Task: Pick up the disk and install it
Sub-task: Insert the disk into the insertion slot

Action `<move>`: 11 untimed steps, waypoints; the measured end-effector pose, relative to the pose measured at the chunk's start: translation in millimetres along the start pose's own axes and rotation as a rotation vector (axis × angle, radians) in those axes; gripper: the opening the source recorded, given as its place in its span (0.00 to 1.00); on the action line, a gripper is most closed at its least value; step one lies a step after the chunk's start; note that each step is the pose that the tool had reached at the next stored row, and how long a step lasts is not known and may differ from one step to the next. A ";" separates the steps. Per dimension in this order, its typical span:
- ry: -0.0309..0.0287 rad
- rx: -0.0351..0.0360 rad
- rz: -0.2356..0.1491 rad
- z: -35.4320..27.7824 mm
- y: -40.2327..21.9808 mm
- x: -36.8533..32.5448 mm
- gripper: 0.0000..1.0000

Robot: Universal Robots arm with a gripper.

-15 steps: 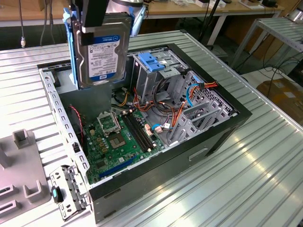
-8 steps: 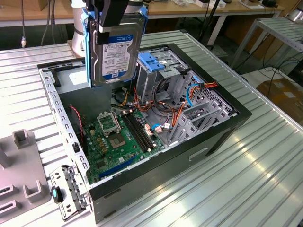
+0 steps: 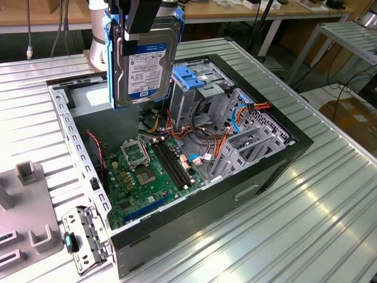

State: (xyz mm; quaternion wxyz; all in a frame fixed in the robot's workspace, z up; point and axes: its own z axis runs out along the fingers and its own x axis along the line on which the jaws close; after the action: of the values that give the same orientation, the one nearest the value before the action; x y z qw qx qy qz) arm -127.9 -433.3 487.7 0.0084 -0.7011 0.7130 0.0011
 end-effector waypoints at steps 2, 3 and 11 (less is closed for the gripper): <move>0.0000 0.0000 0.000 0.0 0.0 0.0 0.37; 0.0000 0.0000 0.000 0.0 -0.1 0.0 0.37; 0.0000 0.0000 0.000 -0.1 -0.2 7.1 0.37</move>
State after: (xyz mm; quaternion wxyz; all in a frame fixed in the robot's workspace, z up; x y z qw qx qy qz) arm -127.8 -440.4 487.6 0.0084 -0.7011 0.7130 0.0011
